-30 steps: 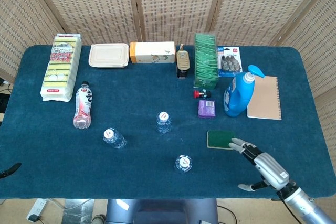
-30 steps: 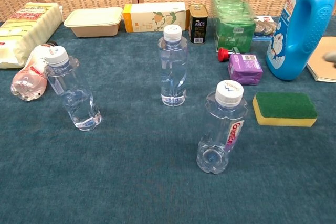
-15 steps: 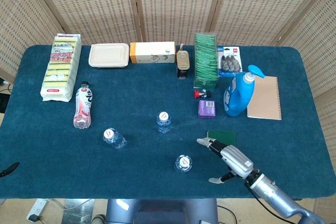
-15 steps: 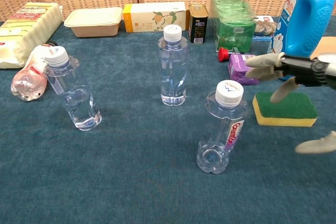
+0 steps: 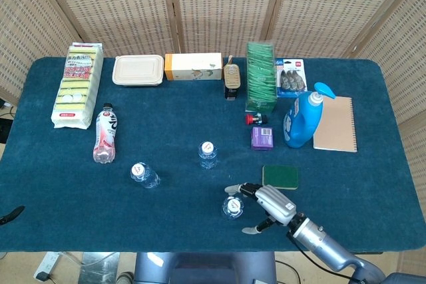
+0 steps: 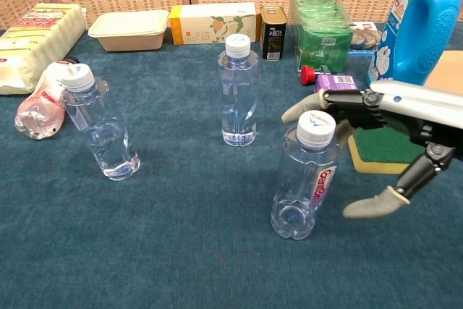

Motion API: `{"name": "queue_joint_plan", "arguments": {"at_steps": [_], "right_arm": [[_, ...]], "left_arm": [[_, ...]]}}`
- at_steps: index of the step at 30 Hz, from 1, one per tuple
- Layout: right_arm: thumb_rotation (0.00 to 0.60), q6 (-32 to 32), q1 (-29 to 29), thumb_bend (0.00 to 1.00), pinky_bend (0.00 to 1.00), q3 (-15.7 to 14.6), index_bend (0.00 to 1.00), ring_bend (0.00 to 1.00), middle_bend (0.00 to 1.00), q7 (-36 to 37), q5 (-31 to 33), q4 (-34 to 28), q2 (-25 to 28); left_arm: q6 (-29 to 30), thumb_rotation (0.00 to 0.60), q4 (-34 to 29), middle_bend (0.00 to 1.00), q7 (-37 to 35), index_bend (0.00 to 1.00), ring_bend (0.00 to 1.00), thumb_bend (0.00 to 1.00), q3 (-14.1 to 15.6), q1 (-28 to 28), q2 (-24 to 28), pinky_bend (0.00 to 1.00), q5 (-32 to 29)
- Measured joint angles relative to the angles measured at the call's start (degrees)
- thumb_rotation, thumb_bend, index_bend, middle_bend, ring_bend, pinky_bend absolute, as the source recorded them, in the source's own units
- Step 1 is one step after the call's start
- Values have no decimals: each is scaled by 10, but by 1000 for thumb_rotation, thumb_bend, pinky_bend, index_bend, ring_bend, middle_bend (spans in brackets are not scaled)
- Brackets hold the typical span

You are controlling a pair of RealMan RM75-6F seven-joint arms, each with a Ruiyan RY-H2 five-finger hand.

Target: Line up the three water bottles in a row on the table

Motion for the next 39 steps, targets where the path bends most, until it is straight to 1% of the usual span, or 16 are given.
{"name": "queue_joint_plan", "arguments": {"at_steps": [1,4,7,12,15,18,21,25,28,32,35,39], "right_arm": [[600,-2,1,143,470,2,255,366,383,-2,6,0,-4],[600,-3,3,242,621,9,334,465,477,-5,23,-1,-18],[600,9,-1,295,699,12,393,531,541,-12,28,1,-26],[600,40,-12,337,710,11,410,545,554,-30,31,-2,-31],[600,49,-13,340,711,12,410,545,554,-35,31,-10,-26],[600,55,-12,340,711,23,410,546,554,-42,37,-22,-14],[600,52,-6,340,712,40,410,545,555,-52,55,-31,-5],[600,30,9,340,714,67,410,545,555,-67,96,-36,3],[600,-2,25,340,714,88,410,544,555,-81,141,-36,6],[600,-41,43,341,714,108,410,542,555,-93,189,-36,9],[600,-62,55,340,714,120,410,542,555,-103,216,-34,10],[600,-78,65,340,714,127,410,541,555,-118,237,-30,10]], "left_arm": [[1,600,1,0,-2,0,0,116,0,0,0,43,0],[2,600,2,0,-7,0,0,115,0,1,1,43,0],[2,600,4,0,-12,0,0,116,0,1,2,43,-2],[5,600,8,0,-20,0,0,116,2,2,3,44,4],[7,600,9,0,-23,0,0,117,3,2,3,43,6],[7,600,10,0,-26,0,0,115,4,2,4,43,8],[6,600,10,0,-28,0,0,115,5,2,5,43,9],[10,600,11,0,-30,0,0,116,7,3,6,43,14],[14,600,13,0,-34,0,0,115,8,5,6,43,16],[14,600,16,0,-38,0,0,115,8,5,6,43,14],[12,600,17,0,-41,0,0,115,8,4,7,43,14],[12,600,18,0,-45,0,0,115,8,3,8,43,13]]}}
